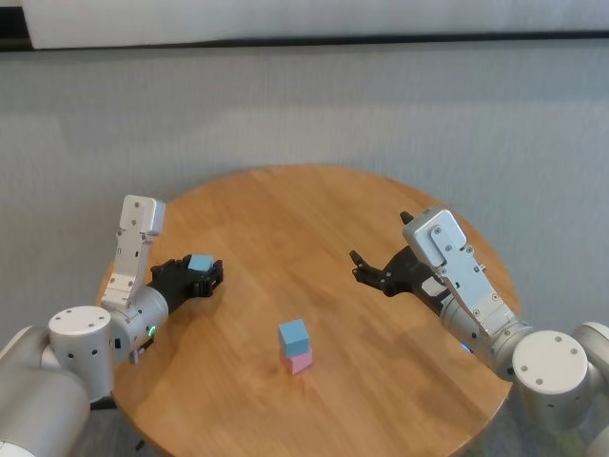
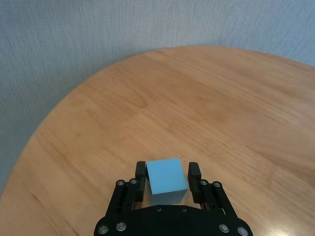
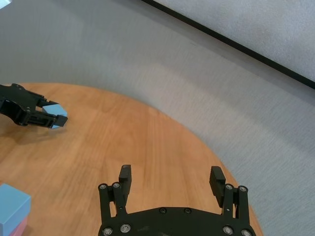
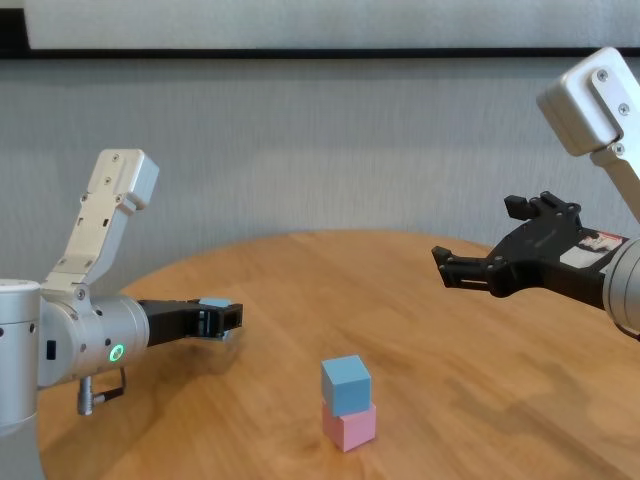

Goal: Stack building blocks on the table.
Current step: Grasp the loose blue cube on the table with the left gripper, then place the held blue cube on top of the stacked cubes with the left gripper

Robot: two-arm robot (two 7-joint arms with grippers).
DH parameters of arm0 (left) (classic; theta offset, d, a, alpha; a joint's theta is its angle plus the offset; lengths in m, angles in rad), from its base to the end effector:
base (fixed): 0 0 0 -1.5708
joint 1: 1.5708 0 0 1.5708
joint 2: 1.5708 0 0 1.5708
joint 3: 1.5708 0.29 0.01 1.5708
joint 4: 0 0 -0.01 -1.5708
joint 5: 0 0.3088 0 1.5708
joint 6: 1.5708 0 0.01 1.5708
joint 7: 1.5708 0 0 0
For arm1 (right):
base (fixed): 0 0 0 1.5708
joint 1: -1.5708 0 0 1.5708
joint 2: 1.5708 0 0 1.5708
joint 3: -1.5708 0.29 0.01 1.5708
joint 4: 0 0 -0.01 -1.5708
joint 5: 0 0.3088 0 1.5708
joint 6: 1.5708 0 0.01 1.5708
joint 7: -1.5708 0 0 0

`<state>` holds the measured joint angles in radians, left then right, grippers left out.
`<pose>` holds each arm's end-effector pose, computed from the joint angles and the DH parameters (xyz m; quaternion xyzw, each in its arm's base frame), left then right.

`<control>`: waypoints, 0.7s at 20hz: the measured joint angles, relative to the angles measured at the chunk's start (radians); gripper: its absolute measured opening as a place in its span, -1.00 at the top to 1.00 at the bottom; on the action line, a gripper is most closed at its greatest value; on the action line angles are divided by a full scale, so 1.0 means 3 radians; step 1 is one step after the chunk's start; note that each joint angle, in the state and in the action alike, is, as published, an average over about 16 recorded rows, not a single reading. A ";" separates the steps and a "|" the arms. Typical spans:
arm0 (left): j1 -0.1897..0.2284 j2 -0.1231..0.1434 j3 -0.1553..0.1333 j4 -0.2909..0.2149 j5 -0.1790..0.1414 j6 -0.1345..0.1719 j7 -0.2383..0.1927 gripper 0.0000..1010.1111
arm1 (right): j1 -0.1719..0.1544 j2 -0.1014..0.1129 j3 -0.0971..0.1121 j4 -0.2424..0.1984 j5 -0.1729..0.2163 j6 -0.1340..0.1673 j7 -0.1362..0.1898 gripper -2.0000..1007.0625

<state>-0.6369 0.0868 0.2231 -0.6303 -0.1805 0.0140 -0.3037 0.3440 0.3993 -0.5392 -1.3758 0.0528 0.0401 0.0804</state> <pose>0.4788 0.0061 -0.3362 0.1147 0.1211 0.5564 0.8140 0.3932 0.0110 -0.2814 -0.1756 -0.1528 -0.5015 0.8333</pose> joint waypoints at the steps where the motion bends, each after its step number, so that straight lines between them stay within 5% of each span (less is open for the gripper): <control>1: 0.0000 0.0000 0.0000 -0.0001 0.0000 0.0001 0.0000 -0.15 | 0.0000 0.0000 0.0000 0.0000 0.0000 0.0000 0.0000 -1.00; 14: 0.0063 0.0044 0.0031 -0.0126 0.0021 0.0033 -0.0054 0.19 | 0.0000 0.0000 0.0000 0.0000 0.0000 0.0000 0.0000 -1.00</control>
<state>-0.6180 0.0999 0.2326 -0.6683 -0.1742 0.0239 -0.3198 0.3440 0.3994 -0.5392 -1.3758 0.0528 0.0401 0.0804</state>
